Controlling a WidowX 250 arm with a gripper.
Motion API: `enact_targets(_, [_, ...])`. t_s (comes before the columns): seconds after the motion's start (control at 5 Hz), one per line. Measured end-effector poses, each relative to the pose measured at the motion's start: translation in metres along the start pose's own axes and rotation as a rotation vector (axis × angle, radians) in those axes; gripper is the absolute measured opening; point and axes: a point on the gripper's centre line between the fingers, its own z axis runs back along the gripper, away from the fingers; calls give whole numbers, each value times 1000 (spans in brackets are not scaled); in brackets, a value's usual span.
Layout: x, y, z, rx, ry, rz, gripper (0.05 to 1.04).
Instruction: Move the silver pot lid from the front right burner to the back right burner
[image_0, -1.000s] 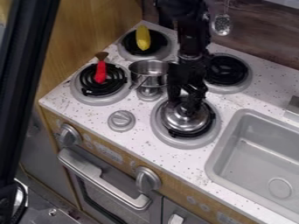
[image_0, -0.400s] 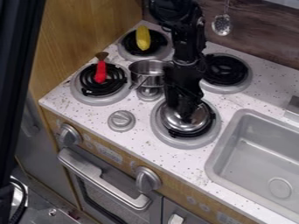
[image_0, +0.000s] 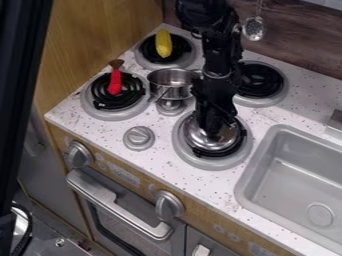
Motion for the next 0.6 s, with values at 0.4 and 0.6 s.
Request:
enact_targets(0.4, [2,-9,1,17,-22,-5,931])
enact_targets(0.6, [3,-10,1,16,-30,-2,1000])
